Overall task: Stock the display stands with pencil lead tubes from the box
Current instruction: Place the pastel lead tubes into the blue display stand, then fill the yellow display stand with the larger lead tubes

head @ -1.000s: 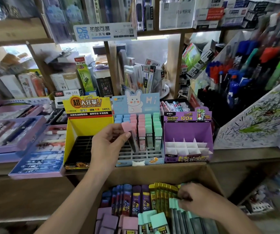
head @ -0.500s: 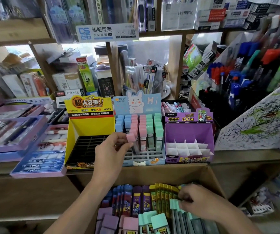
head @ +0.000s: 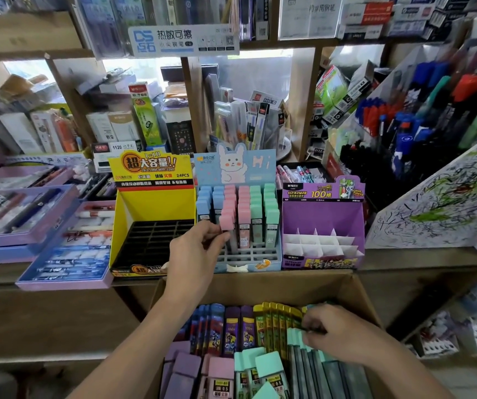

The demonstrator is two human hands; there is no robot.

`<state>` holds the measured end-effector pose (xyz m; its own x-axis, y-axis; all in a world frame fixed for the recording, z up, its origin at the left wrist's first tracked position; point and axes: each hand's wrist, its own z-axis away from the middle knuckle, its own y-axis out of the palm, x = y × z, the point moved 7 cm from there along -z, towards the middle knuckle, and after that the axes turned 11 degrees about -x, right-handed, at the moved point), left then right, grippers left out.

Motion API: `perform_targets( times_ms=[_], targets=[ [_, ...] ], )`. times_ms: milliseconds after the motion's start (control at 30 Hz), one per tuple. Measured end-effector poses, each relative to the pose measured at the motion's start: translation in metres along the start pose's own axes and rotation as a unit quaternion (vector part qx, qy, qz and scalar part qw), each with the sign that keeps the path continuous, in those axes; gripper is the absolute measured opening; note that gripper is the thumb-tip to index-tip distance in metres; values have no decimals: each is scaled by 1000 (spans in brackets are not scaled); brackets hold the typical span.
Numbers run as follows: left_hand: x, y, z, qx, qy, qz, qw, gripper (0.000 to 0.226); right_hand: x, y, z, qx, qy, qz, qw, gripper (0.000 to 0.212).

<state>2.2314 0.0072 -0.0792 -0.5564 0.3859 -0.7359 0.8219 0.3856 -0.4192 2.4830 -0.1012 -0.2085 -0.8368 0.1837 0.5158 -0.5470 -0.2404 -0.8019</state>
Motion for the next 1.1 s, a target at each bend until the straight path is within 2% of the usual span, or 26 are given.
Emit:
perform_targets(
  times_ms=[167,267,367,433,500,633,700,767,867,1033,1100],
  targets=[
    [2,0,5,22,-33,16,999,8,5,-2,4,1,-5,9,1000,18],
    [7,-9,19,15,-65,32,997,17,11,-7,9,-3,-4,0,1000,12],
    [8,-17,40,30,-68,25,997,17,17,-16,14,-29,-3,-2,1000,9],
    [9,-13,58,93,-82,16,992,16,21,-23,18,-46,-1,15,999,13],
    [11,-2,81,190,-107,2,976,17,22,-30,24,-40,8,48,998,28],
    [8,28,134,353,-163,36,920,25,18,-32,38,38,23,152,987,47],
    [6,43,157,409,-181,36,894,30,19,-27,43,79,31,186,979,57],
    [5,54,176,443,-206,36,872,34,20,-23,45,95,23,215,972,58],
    [3,63,194,462,-241,55,852,38,20,-18,45,114,12,239,964,60],
    [3,63,200,454,-263,59,849,44,20,-14,44,117,-3,250,961,76],
    [3,61,200,452,-269,58,848,47,20,-13,45,108,-4,240,965,72]
  ],
)
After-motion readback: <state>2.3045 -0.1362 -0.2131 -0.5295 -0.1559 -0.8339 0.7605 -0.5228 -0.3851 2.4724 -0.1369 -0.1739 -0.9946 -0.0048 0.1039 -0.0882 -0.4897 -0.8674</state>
